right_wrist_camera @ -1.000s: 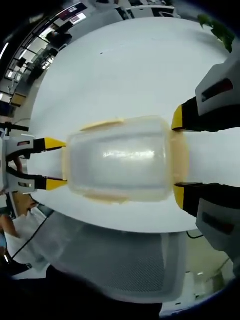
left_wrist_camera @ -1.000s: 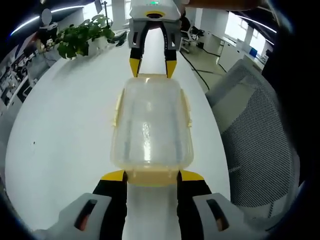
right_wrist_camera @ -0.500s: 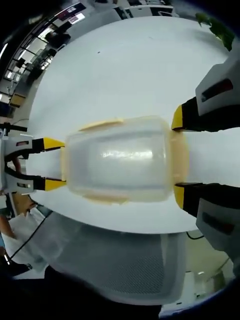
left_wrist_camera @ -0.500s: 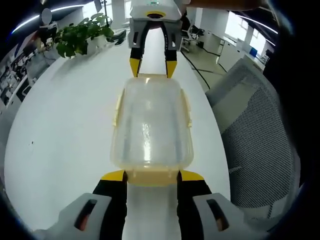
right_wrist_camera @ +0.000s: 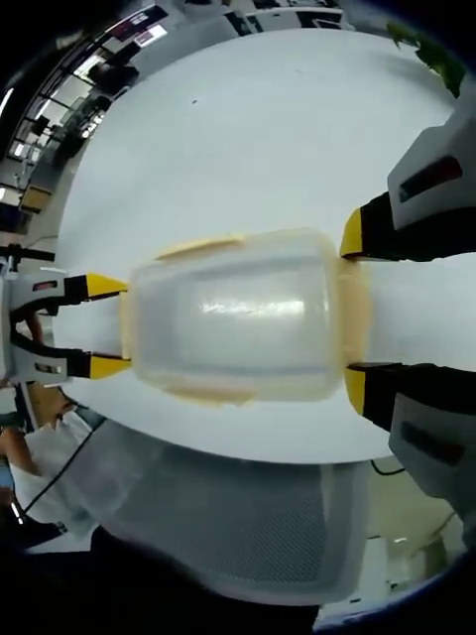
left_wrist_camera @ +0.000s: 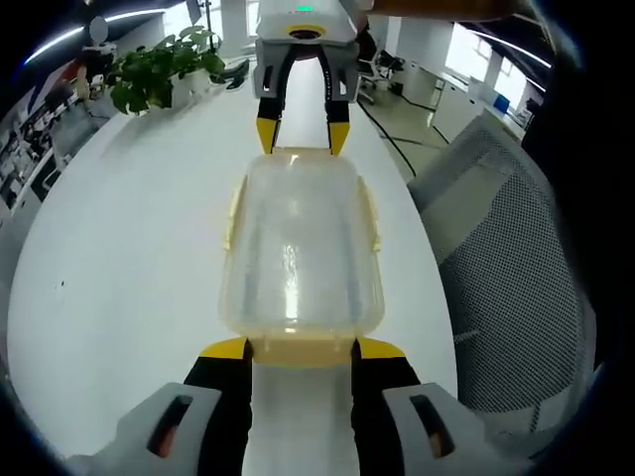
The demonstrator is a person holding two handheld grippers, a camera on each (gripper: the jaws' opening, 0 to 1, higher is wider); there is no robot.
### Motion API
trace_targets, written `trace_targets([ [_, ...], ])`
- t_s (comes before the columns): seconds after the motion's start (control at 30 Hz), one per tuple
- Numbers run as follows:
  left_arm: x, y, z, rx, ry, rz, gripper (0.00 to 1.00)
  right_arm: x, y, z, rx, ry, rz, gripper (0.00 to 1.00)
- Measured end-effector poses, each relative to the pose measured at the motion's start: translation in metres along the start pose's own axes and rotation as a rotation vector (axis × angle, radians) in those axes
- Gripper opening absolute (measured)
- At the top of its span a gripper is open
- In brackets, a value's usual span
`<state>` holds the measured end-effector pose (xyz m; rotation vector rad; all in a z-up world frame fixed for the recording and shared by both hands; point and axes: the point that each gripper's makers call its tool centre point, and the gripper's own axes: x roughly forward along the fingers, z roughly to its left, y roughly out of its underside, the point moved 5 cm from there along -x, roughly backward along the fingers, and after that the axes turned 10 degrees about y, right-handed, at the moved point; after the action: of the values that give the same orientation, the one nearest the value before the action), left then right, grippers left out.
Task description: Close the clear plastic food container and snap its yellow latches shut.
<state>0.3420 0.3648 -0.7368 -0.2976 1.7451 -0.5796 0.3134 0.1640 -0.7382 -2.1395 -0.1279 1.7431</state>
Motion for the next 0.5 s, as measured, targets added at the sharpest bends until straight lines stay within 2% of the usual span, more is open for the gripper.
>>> trace_targets([
  [0.4,0.0006,0.0004,0.0001,0.011,-0.012,0.002,0.38,-0.0004,0.0009,0.0003,0.003,0.0,-0.013,0.39],
  [0.5,0.0007,0.0008,0.0,0.014,-0.017,-0.001,0.38,0.0014,0.0018,0.0009,-0.02,-0.001,-0.009,0.39],
])
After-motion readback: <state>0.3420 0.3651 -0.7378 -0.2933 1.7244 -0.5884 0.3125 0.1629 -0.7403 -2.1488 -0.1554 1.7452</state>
